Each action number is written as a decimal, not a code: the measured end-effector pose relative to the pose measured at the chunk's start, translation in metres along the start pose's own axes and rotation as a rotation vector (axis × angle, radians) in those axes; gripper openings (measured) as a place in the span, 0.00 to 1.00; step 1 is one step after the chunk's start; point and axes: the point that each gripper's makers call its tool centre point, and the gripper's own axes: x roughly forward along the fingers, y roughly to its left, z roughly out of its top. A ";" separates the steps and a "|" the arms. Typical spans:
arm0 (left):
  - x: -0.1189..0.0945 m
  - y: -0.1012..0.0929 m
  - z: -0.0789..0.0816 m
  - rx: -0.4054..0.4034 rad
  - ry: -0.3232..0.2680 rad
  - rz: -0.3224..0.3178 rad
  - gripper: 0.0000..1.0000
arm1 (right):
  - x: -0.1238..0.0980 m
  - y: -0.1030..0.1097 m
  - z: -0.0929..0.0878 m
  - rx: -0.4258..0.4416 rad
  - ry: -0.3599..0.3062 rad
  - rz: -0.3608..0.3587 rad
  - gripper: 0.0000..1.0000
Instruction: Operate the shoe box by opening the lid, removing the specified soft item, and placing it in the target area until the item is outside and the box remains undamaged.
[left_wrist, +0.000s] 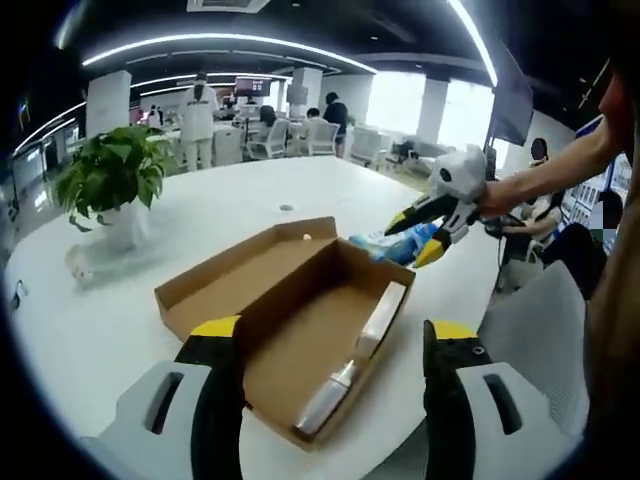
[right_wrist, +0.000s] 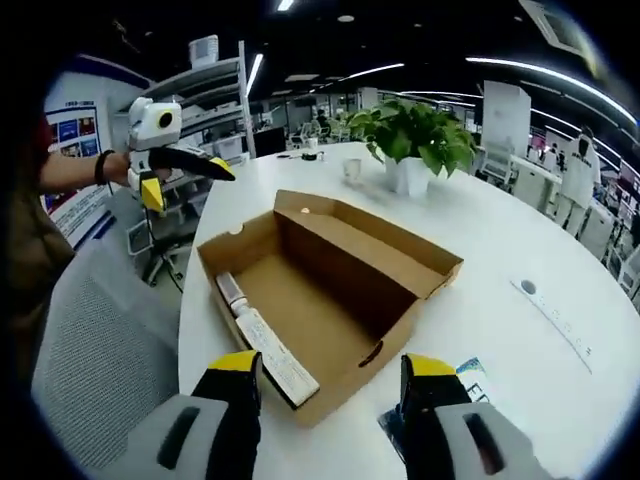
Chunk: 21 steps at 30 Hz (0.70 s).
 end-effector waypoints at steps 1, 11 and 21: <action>0.000 0.000 -0.001 -0.004 -0.002 0.000 0.73 | 0.002 0.002 0.001 0.002 -0.004 0.000 0.53; 0.000 -0.002 -0.005 -0.020 -0.010 -0.005 0.73 | 0.013 0.009 0.001 -0.014 0.013 0.012 0.53; -0.002 0.000 -0.012 -0.039 -0.009 0.001 0.72 | 0.025 0.008 0.005 -0.093 0.068 0.028 0.52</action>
